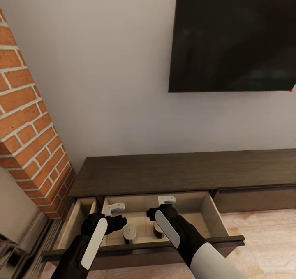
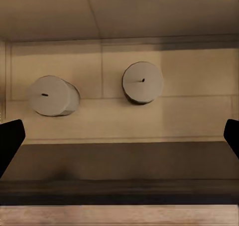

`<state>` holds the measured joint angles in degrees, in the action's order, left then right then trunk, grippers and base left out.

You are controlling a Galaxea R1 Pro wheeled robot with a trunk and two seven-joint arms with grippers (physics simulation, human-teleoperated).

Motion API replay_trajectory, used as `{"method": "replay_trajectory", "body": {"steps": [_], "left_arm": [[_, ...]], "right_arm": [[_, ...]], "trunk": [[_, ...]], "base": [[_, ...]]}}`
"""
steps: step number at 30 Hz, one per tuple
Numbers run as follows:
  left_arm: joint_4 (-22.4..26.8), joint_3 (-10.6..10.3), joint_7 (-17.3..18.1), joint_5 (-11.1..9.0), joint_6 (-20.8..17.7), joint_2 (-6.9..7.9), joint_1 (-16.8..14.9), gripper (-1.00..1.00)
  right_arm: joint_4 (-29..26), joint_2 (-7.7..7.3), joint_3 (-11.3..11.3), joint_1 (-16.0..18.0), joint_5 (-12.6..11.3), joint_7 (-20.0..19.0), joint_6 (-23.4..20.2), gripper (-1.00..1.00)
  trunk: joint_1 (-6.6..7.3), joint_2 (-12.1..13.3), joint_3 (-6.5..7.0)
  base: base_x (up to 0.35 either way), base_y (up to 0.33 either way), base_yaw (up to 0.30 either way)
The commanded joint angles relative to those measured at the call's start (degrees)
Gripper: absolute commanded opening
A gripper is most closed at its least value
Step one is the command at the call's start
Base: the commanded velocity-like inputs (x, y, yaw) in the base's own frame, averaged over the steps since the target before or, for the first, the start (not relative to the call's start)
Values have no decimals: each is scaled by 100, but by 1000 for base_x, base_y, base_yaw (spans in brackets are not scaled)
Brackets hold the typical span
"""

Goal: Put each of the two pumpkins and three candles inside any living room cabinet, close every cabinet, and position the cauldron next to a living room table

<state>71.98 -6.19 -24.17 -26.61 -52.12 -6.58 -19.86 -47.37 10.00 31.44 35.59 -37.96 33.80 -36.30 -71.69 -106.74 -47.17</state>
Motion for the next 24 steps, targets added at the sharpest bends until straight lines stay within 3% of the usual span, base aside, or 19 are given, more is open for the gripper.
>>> {"method": "replay_trajectory", "body": {"steps": [1,9,16,24], "left_arm": [[0,1,0,2,0,0,0,100],[0,-2,0,-1,0,-1,0,100],[0,-4,0,-1,0,-1,0,100],[0,-5,0,-2,-5,-1,0,100]], "right_arm": [[0,0,-1,-1,-1,-2,2,100],[0,0,0,-5,-1,-4,9,100],[0,0,3,-3,-1,-5,9,100],[0,0,3,-4,-1,-11,12,100]], "trunk": [[23,42,18],[198,362,162],[352,643,288],[352,643,288]], "base": [[-35,11,0],[-20,5,0],[-236,91,0],[-295,117,0]]}}
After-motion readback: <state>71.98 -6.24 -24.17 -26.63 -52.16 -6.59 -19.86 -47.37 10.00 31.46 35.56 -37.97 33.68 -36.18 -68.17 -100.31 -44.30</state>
